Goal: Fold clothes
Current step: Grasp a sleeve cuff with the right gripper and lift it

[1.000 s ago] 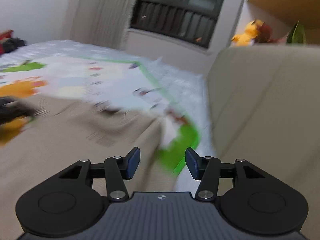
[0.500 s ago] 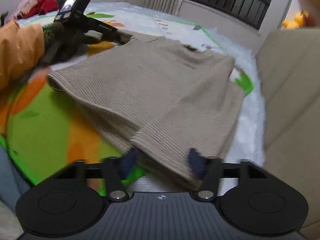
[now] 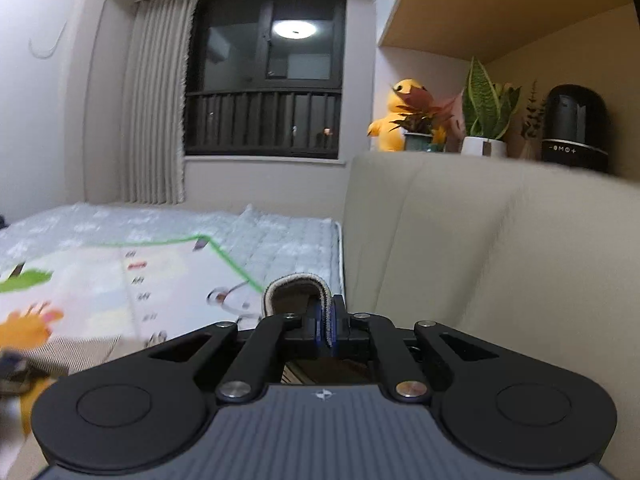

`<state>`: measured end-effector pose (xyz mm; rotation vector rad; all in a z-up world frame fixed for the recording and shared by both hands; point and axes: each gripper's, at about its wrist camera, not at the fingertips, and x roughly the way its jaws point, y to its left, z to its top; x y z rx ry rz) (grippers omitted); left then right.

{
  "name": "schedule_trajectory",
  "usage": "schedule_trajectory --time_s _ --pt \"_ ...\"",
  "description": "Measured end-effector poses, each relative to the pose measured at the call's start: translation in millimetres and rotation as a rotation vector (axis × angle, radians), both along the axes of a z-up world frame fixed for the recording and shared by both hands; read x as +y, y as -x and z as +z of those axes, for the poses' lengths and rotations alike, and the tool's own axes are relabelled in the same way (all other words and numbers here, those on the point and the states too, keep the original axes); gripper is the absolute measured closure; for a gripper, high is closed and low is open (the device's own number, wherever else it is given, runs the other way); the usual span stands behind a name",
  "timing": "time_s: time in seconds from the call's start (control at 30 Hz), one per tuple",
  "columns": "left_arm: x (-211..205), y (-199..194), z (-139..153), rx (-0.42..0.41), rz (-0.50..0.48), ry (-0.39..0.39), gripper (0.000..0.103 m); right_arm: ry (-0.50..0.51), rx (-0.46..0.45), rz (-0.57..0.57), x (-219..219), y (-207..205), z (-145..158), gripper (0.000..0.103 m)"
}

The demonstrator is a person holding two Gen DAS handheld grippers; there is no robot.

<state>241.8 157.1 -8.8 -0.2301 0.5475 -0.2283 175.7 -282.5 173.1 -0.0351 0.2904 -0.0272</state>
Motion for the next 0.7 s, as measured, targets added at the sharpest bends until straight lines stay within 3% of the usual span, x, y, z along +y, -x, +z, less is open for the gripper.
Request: schedule_trajectory --time_s 0.13,0.33,0.5,0.7 --pt "-34 22 21 -0.069 -0.145 0.044 0.000 0.015 -0.015 -0.041 -4 -29 17 0.099" --pt "-80 27 10 -0.043 -0.360 0.161 0.000 0.000 -0.002 -0.071 -3 -54 25 0.099" --pt "-92 15 -22 0.025 -0.375 0.154 0.000 -0.019 0.019 -0.043 11 -70 23 0.099" --pt "-71 3 -40 0.079 -0.372 0.288 0.000 0.018 0.022 -0.001 39 -79 22 0.099"
